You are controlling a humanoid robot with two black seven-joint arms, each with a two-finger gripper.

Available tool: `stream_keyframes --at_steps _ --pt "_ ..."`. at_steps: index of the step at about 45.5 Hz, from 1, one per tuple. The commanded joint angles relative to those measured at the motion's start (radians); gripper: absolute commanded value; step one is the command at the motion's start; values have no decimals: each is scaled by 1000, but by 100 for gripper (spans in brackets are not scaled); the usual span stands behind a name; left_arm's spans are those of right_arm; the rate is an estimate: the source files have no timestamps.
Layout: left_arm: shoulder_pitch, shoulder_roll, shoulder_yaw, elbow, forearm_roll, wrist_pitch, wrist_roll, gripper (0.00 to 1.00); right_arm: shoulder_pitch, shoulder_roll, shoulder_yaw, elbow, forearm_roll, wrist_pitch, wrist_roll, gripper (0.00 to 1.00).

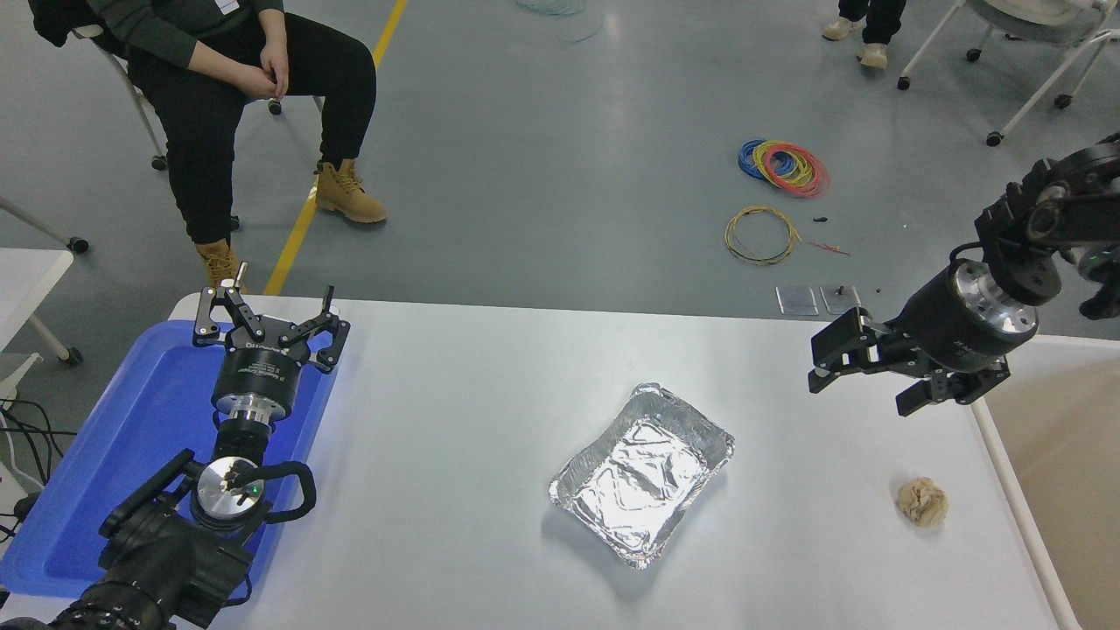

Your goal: Pick up foil plate and place in dustbin

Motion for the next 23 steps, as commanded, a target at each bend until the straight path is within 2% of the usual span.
stream_keyframes --at_steps 1,14,23 --pt "0 0 0 0 0 1 -1 100 -93 50 32 -5 84 -163 0 100" --pt "0 -1 0 0 0 1 -1 100 -291 135 107 -15 87 -352 0 100" --pt "0 0 0 0 0 -1 1 100 -372 139 164 -14 90 -420 0 100"
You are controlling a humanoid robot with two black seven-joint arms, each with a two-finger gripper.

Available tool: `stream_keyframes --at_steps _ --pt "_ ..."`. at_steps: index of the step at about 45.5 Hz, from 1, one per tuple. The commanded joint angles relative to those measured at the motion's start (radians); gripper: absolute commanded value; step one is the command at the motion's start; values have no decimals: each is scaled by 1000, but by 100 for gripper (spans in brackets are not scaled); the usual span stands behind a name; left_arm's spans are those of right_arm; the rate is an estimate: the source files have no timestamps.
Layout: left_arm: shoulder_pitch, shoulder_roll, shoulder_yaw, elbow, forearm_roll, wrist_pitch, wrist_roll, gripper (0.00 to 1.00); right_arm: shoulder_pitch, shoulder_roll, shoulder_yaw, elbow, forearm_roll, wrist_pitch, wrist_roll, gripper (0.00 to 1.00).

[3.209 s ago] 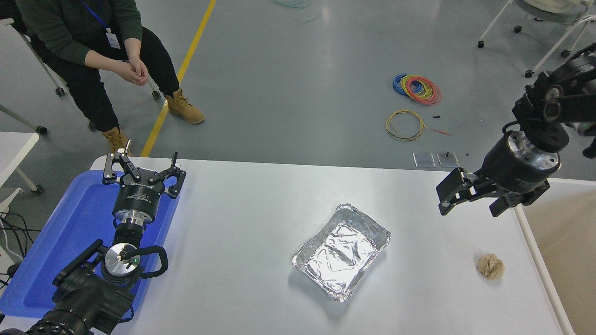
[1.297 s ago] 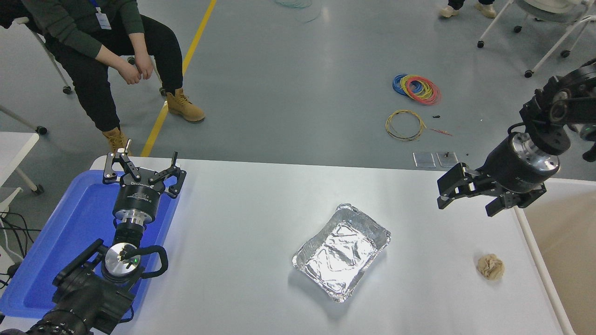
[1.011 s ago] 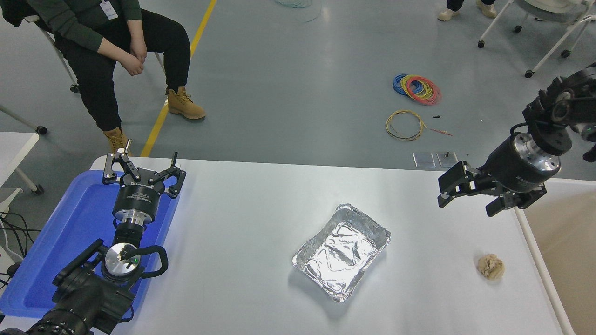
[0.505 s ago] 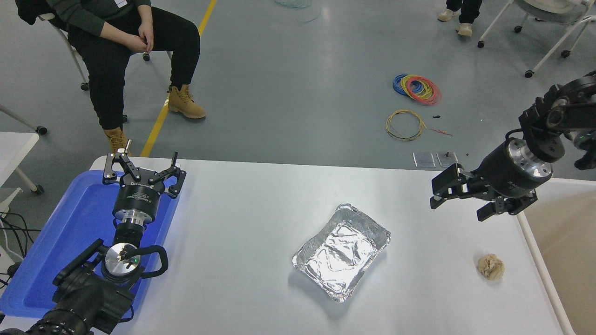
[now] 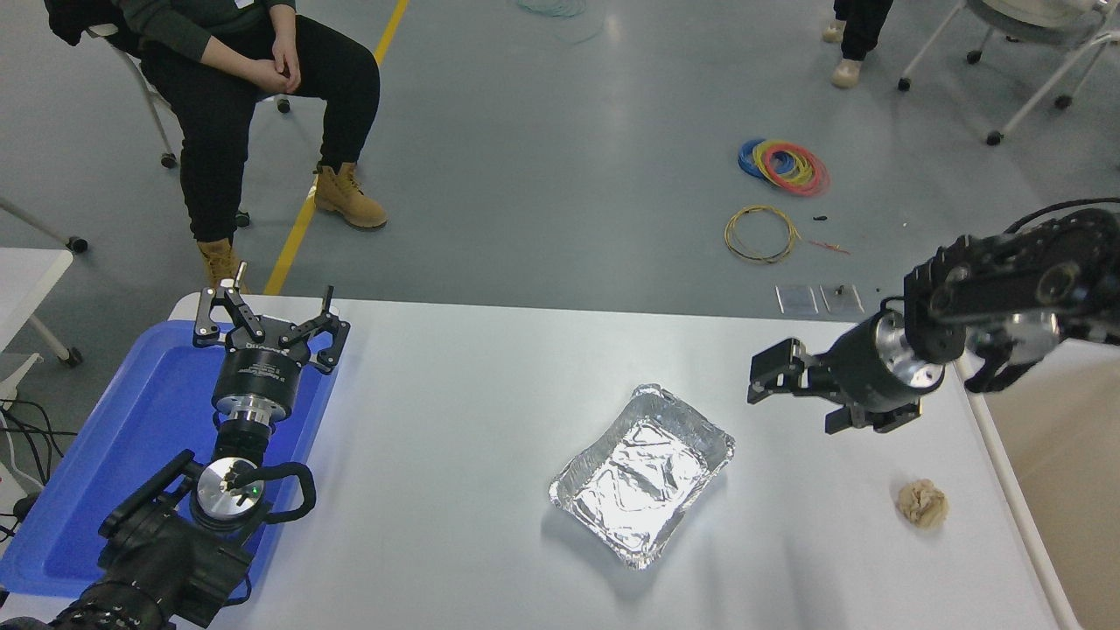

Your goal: Pick up foil plate and place in dustbin

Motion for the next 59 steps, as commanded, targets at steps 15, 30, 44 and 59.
stream_keyframes --at_steps 15,30,44,59 --pt "0 -1 0 0 0 -1 0 100 -258 54 114 -1 22 -272 0 100" --pt "0 0 0 0 0 1 1 100 -333 113 155 -4 169 -392 0 100" --pt "0 0 0 0 0 1 1 100 -428 214 204 -101 169 -464 0 99" --pt "0 -1 0 0 0 -1 1 100 -467 255 197 -172 154 -513 8 88"
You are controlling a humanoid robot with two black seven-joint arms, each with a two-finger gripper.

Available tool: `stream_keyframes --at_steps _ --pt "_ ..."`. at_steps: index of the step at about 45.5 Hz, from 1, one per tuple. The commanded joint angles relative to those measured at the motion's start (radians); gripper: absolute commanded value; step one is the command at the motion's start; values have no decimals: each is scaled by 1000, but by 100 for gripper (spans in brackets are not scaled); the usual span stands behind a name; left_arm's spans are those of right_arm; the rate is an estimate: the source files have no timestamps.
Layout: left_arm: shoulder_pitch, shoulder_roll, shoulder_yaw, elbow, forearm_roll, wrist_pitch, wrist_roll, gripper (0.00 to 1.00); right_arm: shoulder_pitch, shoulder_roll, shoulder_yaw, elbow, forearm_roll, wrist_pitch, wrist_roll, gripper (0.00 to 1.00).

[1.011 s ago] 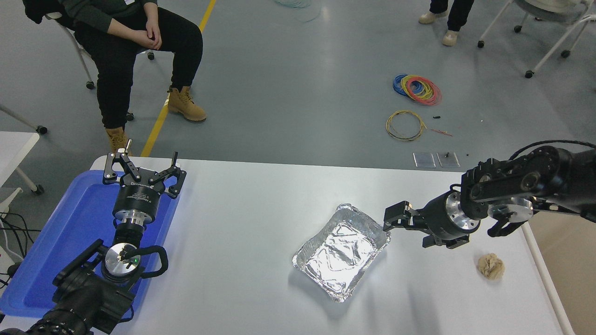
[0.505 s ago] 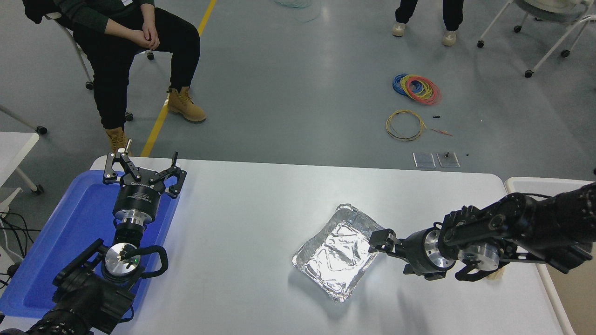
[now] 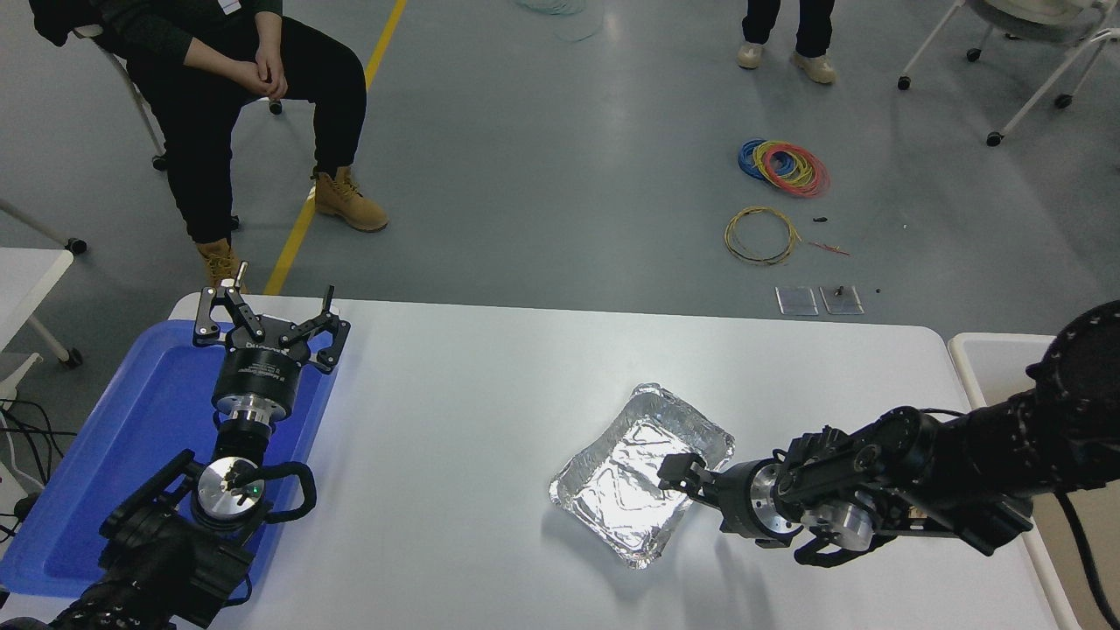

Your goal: Pick up foil plate and place in dustbin

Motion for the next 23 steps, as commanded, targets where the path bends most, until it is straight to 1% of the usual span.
stream_keyframes --at_steps 1,3,5,6,9,12,13,16,20,23 --pt "0 -1 0 0 0 0 0 100 -33 34 -6 -45 -14 -41 4 86" --pt "0 1 0 0 0 0 0 100 -33 34 -10 -45 -16 -44 6 85" --pt "0 -1 0 0 0 0 0 100 -35 34 -14 -45 -17 -47 6 81" --pt "0 1 0 0 0 0 0 100 -36 36 -20 -45 -19 -47 6 77" --pt "0 1 0 0 0 0 0 100 -38 37 -29 -45 -25 -47 7 71" --pt "0 1 0 0 0 1 0 100 -38 40 -40 -45 -48 -50 7 59" --pt "0 -1 0 0 0 0 0 100 -39 43 -43 -45 -60 -52 7 56" --pt "0 1 0 0 0 0 0 100 -39 45 -46 -45 -83 -59 7 55" --pt "0 1 0 0 0 0 0 100 -41 45 -47 -45 -89 -67 7 50" --pt "0 -1 0 0 0 0 0 100 -41 47 -49 -45 -92 -68 7 45"
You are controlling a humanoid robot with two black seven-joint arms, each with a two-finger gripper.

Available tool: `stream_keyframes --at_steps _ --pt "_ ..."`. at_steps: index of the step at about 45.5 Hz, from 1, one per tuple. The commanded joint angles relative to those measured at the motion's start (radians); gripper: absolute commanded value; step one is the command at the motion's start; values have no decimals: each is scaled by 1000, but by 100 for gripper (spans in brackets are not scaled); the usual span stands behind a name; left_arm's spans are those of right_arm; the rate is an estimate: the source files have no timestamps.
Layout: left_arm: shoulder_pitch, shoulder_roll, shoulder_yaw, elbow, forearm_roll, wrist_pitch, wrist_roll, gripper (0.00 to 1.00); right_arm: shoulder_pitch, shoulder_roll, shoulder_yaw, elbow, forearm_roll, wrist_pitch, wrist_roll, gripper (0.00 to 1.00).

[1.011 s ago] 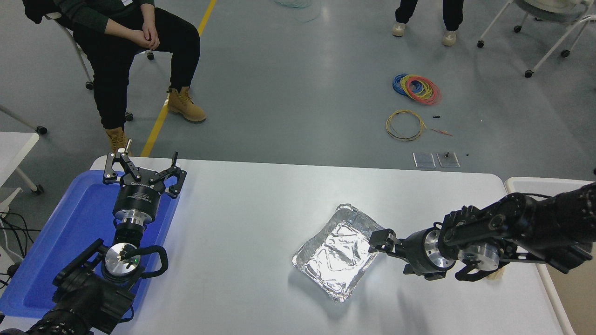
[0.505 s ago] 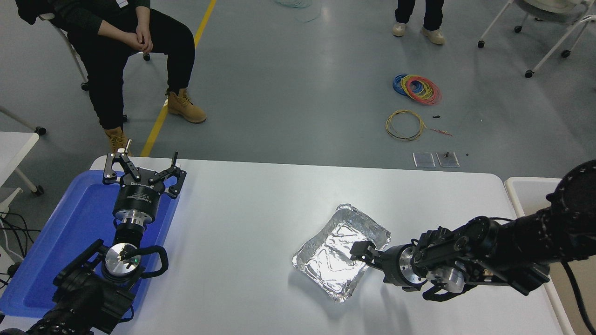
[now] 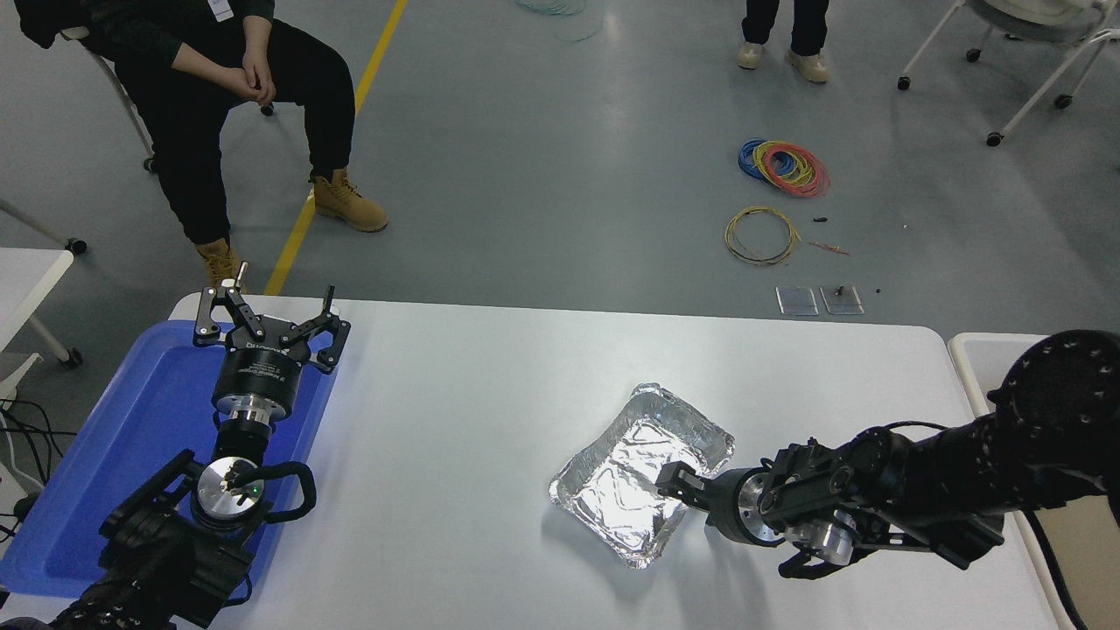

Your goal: Pick up foil plate and place in dustbin

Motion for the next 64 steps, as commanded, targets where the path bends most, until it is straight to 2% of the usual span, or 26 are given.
stream_keyframes --at_steps 1,4,9,19,31,39,45,64 --pt "0 1 0 0 0 2 0 100 -6 8 -13 -4 -32 -16 1 43" --pt "0 1 0 0 0 2 0 100 -7 8 -13 -4 -32 -16 1 40" --pt "0 1 0 0 0 0 0 100 -10 11 -42 -4 -29 -17 2 27" --pt "0 1 0 0 0 0 0 100 -13 14 -56 -18 -28 -19 2 23" --pt "0 -1 0 0 0 0 0 100 -4 16 -57 -18 -25 -17 2 0" --pt "0 1 0 0 0 0 0 100 37 8 -122 -7 -25 -11 5 0" --pt "0 -1 0 0 0 0 0 100 95 -4 -172 20 -25 -1 27 0" --pt "0 1 0 0 0 0 0 100 381 -142 -223 252 -115 108 25 0"
